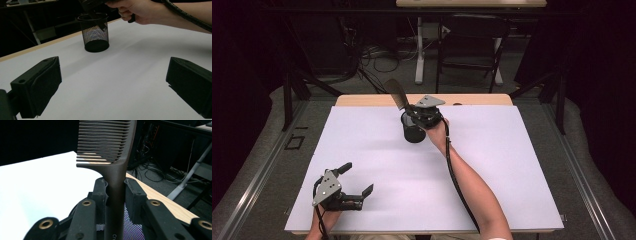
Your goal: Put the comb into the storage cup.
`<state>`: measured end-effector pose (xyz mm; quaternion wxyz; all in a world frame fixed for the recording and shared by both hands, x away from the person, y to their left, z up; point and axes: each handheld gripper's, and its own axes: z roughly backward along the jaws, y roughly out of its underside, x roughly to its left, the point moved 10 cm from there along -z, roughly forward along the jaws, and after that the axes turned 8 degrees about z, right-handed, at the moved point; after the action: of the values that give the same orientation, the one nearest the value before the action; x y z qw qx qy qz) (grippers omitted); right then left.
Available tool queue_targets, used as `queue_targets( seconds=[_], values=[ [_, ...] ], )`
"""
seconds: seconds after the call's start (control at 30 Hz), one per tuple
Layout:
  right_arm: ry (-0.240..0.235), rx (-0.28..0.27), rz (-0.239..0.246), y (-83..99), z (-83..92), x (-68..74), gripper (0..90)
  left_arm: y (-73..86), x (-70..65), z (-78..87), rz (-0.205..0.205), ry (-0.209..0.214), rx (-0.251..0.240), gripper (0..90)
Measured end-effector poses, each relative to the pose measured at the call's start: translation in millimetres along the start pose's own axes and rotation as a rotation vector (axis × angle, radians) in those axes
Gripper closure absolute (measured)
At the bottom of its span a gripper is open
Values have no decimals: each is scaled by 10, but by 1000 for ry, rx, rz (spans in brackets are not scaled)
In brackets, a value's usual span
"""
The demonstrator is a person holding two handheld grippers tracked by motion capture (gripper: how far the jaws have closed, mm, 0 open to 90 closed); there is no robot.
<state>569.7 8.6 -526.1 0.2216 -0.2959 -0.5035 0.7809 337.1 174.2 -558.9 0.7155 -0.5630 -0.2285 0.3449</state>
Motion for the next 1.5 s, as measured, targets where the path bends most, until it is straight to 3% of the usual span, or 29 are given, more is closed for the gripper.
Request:
queue_targets(
  seconds=[0.33,0.37,0.4,0.53,0.7,0.8,1.17,1.5],
  values=[
    [11,25,-2,43,-3,21,690,-12,7,20,-3,-4,-6,1],
    [11,29,-2,49,2,29,642,-11,8,21,-2,-4,-6,1],
    [11,59,-17,70,22,47,513,-11,9,21,0,-2,-7,1],
    [-20,87,-36,73,75,83,346,-7,7,12,-1,-1,-4,1],
    [-51,130,-55,86,135,109,161,-1,-2,0,-3,0,1,1],
    [-67,154,-77,111,171,110,111,4,1,-2,0,2,3,1],
    [-132,185,-99,116,368,166,6,8,-2,5,-2,3,6,1],
    [-182,200,-106,148,574,230,0,9,-3,2,-4,0,7,1]
  ],
)
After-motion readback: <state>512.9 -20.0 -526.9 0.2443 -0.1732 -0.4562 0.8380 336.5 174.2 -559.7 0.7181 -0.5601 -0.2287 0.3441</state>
